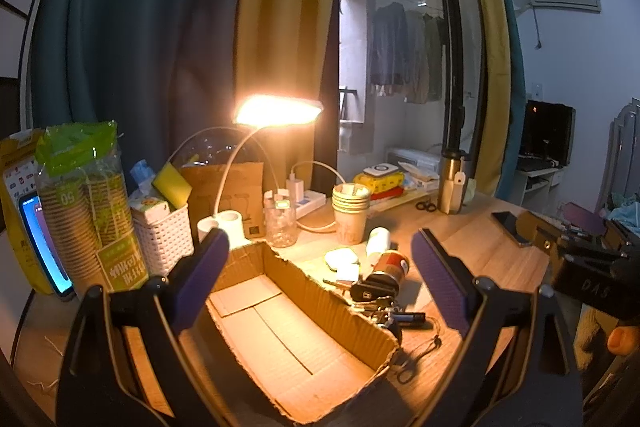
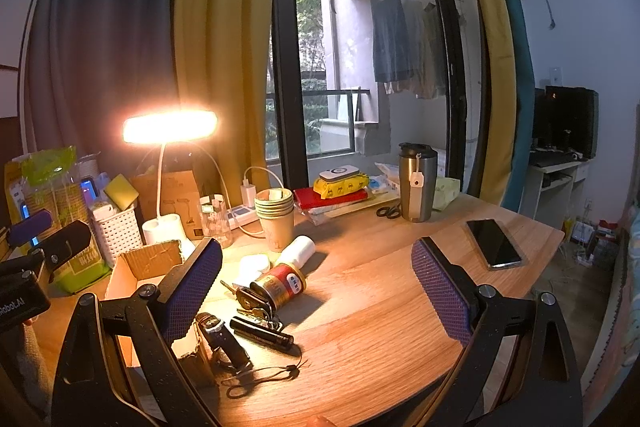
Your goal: Organize rigid objects
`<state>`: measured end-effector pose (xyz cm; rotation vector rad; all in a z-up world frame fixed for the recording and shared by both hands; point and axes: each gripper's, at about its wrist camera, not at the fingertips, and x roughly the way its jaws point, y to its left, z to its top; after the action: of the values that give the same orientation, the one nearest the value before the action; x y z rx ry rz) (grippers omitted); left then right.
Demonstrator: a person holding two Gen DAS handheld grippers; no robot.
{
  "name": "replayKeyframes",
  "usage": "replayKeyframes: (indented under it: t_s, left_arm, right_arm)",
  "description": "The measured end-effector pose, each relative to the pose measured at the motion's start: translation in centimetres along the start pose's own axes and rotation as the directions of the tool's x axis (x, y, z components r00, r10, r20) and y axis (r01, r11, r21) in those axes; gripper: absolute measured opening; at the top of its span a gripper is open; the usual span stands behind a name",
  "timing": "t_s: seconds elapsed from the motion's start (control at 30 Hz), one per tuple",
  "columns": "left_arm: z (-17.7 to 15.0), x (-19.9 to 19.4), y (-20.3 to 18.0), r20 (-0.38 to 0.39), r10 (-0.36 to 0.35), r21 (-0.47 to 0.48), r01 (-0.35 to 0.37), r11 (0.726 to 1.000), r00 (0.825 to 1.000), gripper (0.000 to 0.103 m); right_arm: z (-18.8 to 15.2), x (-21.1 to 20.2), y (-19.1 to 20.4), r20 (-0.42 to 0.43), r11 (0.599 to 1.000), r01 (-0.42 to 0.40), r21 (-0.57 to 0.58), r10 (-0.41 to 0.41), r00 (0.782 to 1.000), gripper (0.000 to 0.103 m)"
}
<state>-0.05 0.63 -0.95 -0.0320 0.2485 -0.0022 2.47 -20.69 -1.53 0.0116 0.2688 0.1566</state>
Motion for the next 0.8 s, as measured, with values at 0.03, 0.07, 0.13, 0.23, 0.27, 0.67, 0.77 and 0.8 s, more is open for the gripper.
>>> replayKeyframes:
  t_s: [0.03,0.07,0.13,0.23,0.27,0.67,0.77,0.8]
  left_arm:
    - [0.0,0.0,0.0,0.000,-0.001,-0.001,0.001,1.000,1.000,0.093]
    - [0.0,0.0,0.0,0.001,-0.001,-0.001,0.001,1.000,1.000,0.093]
    - [0.0,0.0,-0.1,0.003,-0.001,0.002,0.001,1.000,1.000,0.093]
    - [-0.1,-0.1,-0.1,0.002,0.000,0.001,0.000,1.000,1.000,0.093]
    - [-0.1,-0.1,-0.1,0.002,0.000,0.001,0.000,1.000,1.000,0.093]
    - [-0.3,0.0,0.2,-0.016,0.003,-0.016,-0.004,1.000,1.000,0.093]
    - [-0.5,0.3,0.5,-0.028,0.008,-0.017,-0.009,1.000,1.000,0.093]
    - [-0.6,0.4,0.7,-0.035,0.013,-0.017,-0.014,1.000,0.999,0.093]
  right_arm:
    - [0.0,0.0,0.1,0.000,1.000,0.000,-0.001,0.000,1.000,0.097]
    - [0.0,0.0,0.1,-0.001,1.000,0.000,-0.002,0.000,1.000,0.097]
    - [0.0,0.1,0.1,-0.003,1.000,0.000,-0.001,0.000,1.000,0.097]
    - [0.0,0.1,0.1,-0.003,1.000,0.000,-0.001,0.000,1.000,0.097]
    - [0.0,0.1,0.1,-0.003,1.000,0.000,-0.001,0.000,1.000,0.097]
    - [-0.3,0.7,0.5,-0.025,1.000,-0.003,-0.008,0.003,1.000,0.097]
    - [-0.6,1.2,0.5,-0.038,1.000,-0.006,-0.007,0.006,0.999,0.097]
    - [-0.7,1.4,0.5,-0.044,1.000,-0.008,-0.007,0.008,0.999,0.097]
